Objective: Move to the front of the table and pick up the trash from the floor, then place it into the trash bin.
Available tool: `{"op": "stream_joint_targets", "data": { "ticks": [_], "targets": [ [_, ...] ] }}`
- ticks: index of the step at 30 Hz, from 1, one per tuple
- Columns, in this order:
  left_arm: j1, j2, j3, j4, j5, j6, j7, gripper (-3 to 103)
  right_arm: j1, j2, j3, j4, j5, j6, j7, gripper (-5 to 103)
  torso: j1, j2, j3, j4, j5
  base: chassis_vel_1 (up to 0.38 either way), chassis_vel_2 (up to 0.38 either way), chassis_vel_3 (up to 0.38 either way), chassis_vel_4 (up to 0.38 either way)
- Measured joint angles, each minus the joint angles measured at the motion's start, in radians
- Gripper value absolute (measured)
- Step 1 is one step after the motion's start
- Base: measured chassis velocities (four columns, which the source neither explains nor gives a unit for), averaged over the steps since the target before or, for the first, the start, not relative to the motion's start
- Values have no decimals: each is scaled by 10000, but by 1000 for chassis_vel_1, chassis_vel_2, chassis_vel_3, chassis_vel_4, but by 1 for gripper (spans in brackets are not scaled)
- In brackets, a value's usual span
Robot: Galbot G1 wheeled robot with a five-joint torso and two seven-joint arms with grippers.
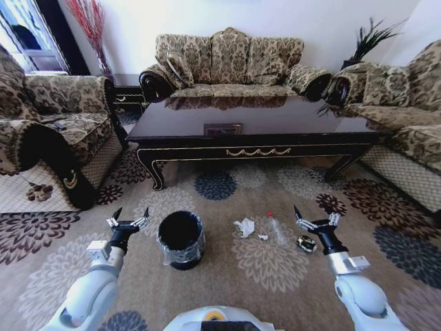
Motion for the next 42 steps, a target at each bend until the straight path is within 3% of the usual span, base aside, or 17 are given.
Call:
{"op": "stream_joint_targets", "data": {
  "ticks": [3,4,6,7,8,11,16,29,31,38,42],
  "targets": [
    [-324,467,-203,-480,-1552,1754,-1120,100,17,-1,-2,-33,-71,0,23,100,2,0,2,1,-5,0,0,0,0],
    [-324,467,-203,-480,-1552,1754,-1120,100,17,-1,-2,-33,-71,0,23,100,2,0,2,1,-5,0,0,0,0],
    [-693,801,-432,-579,-3804,3034,-2805,100,16,12,30,-87,-194,0,60,100,2,0,2,0,-4,0,0,0,0],
    [-839,906,-532,-543,-4781,3219,-3365,100,13,21,49,-107,-224,0,81,100,2,0,2,1,-5,0,0,0,0],
    [-839,906,-532,-543,-4781,3219,-3365,100,13,21,49,-107,-224,0,81,100,2,0,2,1,-5,0,0,0,0],
    [-1195,1250,-749,-138,-6137,3380,-3936,100,-29,49,90,-128,-241,13,131,100,2,1,3,-1,-3,0,0,0,0],
    [-1728,1574,-538,506,-6759,3370,-3856,100,0,42,40,-129,-247,23,146,100,3,1,2,-3,-5,0,0,0,0],
    [-2242,1354,454,1617,-6498,3263,-2597,100,617,-410,-667,-341,-193,-74,204,100,3,1,3,7,-2,0,0,0,0],
    [-2405,1337,658,1814,-6578,3256,-2554,103,632,-436,-700,-343,-180,-97,217,100,3,1,3,3,-3,0,0,0,0],
    [-3378,1324,1478,2623,-7077,3234,-2301,98,628,-516,-642,-391,-93,-134,238,100,3,2,3,-1,-2,0,0,0,0],
    [-4120,1169,2065,3189,-7580,3225,-2497,98,680,-497,-694,-436,-103,-155,266,100,4,1,4,-1,-2,0,0,0,0]
  ]
}}
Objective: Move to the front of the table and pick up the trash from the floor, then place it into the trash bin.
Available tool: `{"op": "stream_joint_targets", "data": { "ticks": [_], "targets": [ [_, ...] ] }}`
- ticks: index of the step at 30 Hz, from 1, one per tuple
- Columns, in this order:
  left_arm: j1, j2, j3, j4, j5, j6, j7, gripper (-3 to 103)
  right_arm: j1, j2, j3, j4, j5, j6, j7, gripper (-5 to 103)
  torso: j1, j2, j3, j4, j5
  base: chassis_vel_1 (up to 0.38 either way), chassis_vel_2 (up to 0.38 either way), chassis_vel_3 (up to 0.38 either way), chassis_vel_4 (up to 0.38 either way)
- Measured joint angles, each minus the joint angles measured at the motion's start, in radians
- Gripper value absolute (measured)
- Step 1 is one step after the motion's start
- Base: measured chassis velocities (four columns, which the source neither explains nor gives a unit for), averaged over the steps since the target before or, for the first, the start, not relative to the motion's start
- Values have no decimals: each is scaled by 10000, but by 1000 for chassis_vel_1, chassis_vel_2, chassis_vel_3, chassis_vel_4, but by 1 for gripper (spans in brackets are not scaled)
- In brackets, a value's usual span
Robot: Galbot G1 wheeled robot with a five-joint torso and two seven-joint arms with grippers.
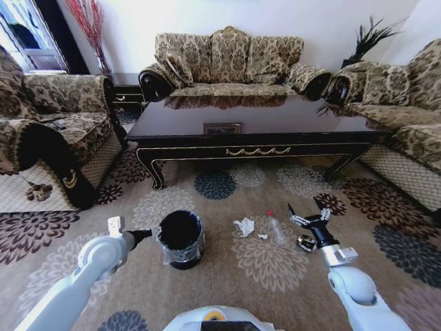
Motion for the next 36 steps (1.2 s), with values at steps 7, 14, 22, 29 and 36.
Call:
{"op": "stream_joint_targets", "data": {
  "ticks": [7,14,22,29,36],
  "targets": [
    [-263,-87,299,532,-296,-4,-17,97,7,-26,35,-108,4,-2,11,100,0,1,0,3,-1,0,0,0,0],
    [-610,-286,691,910,-357,-11,14,80,91,-30,-10,-161,11,-10,93,100,0,0,0,1,0,0,0,0,0],
    [-779,-340,1056,1270,-358,-14,57,53,106,-29,-2,-166,72,-16,130,100,0,1,0,2,-1,0,0,0,0],
    [-601,-283,948,1057,-306,-19,102,31,33,-8,70,-146,73,-16,136,100,0,1,-1,1,-1,0,0,0,0],
    [82,-249,507,901,19,-31,301,8,80,-12,31,-177,-17,-27,237,100,0,2,-2,3,4,0,0,0,0]
  ]
}}
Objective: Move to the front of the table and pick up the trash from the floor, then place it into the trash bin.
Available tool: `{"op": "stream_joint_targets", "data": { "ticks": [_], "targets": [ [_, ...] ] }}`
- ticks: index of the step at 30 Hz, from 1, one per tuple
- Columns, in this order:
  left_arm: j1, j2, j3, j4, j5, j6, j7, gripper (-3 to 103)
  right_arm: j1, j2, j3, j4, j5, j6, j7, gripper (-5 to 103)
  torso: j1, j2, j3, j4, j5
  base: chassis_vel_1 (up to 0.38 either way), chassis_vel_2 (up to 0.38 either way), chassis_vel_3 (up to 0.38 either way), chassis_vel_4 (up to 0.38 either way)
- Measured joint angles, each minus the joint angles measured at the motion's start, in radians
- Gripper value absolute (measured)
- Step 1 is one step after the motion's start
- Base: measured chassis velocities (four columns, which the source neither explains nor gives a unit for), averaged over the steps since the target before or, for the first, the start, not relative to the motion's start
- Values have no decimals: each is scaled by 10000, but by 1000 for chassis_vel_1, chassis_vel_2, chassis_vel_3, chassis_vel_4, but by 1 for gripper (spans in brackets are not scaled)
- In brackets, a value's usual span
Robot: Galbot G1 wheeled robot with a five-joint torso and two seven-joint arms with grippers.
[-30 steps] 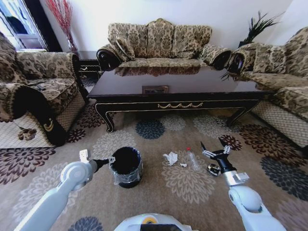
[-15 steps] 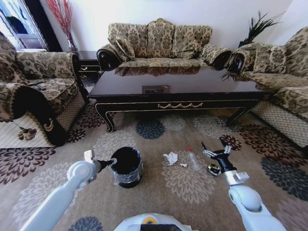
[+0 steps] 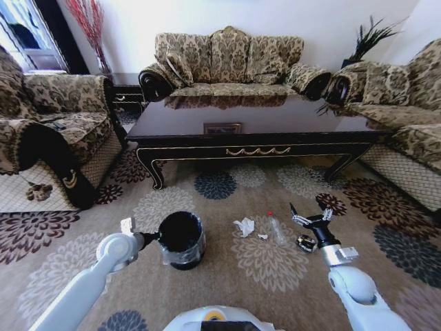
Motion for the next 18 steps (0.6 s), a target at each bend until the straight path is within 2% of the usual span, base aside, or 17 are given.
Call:
{"op": "stream_joint_targets", "data": {
  "ticks": [6,9,10,12,14,15,18],
  "targets": [
    [620,43,-412,-277,57,-33,18,7,53,-18,-44,-40,-186,-133,233,100,0,0,0,-1,-2,0,0,0,0],
    [1153,364,-825,-534,47,20,69,4,169,-199,-83,-40,-511,-588,1006,100,0,0,2,0,-12,0,0,0,0],
    [1153,364,-825,-534,47,20,69,4,169,-199,-83,-40,-511,-588,1006,100,0,0,2,0,-12,0,0,0,0],
    [1315,599,-1019,-691,23,29,74,4,210,-302,-92,-40,-667,-917,1401,100,0,0,2,-2,-17,0,0,0,0],
    [1415,899,-1258,-926,-14,32,-85,4,256,-363,-140,-71,-699,-1511,1952,100,0,0,2,-1,-6,0,0,0,0],
    [1415,899,-1258,-926,-14,32,-85,4,256,-363,-140,-71,-699,-1511,1952,100,0,0,2,-1,-6,0,0,0,0],
    [1354,1081,-1341,-1168,-206,31,-456,4,303,-330,-299,-142,-561,-2526,2803,100,0,0,1,-1,-7,0,0,0,0]
  ]
}}
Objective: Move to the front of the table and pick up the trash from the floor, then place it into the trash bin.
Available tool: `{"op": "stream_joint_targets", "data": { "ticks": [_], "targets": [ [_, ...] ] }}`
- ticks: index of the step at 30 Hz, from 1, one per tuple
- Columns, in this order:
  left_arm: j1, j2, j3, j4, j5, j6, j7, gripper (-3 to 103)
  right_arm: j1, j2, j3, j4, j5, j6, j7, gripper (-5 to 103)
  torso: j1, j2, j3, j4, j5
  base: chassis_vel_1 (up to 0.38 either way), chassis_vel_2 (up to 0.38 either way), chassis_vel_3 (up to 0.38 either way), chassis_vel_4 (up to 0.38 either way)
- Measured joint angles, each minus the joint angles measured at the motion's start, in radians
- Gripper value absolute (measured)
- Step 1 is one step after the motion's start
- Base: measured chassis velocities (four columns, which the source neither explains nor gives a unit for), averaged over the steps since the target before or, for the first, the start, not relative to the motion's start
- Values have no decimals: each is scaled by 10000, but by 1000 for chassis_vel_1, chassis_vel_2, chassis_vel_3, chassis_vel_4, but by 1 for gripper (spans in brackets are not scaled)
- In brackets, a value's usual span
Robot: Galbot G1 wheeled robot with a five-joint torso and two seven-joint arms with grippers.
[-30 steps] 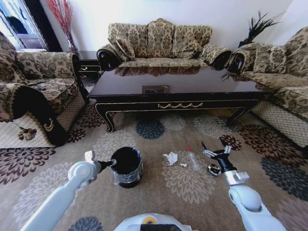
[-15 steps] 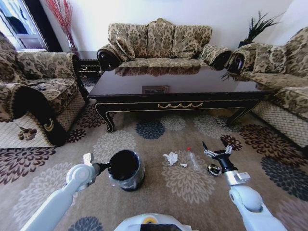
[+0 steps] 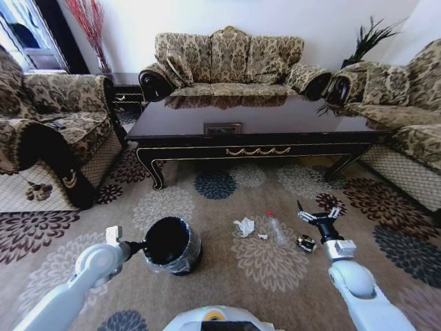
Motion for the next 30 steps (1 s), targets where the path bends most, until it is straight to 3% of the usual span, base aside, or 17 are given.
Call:
{"op": "stream_joint_targets", "data": {
  "ticks": [2,4,7,13,16,22,25,30],
  "targets": [
    [-80,78,6,-90,-59,0,-221,4,23,62,-96,-122,159,-804,551,100,0,0,1,-2,0,0,0,0,0],
    [-115,91,10,-112,-85,0,-267,4,48,107,-148,-184,374,-1147,790,100,1,0,0,-2,0,0,0,0,0],
    [-178,101,10,-157,-208,0,-329,4,85,296,-290,-373,1582,-2195,1385,100,0,0,0,-2,1,0,0,0,0],
    [-106,92,2,-169,-149,0,-422,4,300,468,-508,-720,2868,-3238,1996,100,0,0,0,-1,1,0,0,0,0],
    [-124,127,25,-169,-119,0,-462,4,745,447,-710,-1125,3686,-4161,2605,100,1,0,0,1,2,0,0,0,0],
    [-154,130,63,-222,-131,0,-458,4,1278,305,-914,-1615,4971,-5073,3044,100,0,0,0,0,2,0,0,0,0],
    [-154,85,108,-226,-132,0,-457,4,1670,247,-984,-2064,6236,-5707,3474,100,0,-1,0,1,2,0,0,0,0],
    [-147,47,186,-201,-123,-2,-464,4,2084,134,-984,-2727,7108,-5975,3670,100,0,0,0,0,2,0,0,0,0]
  ]
}}
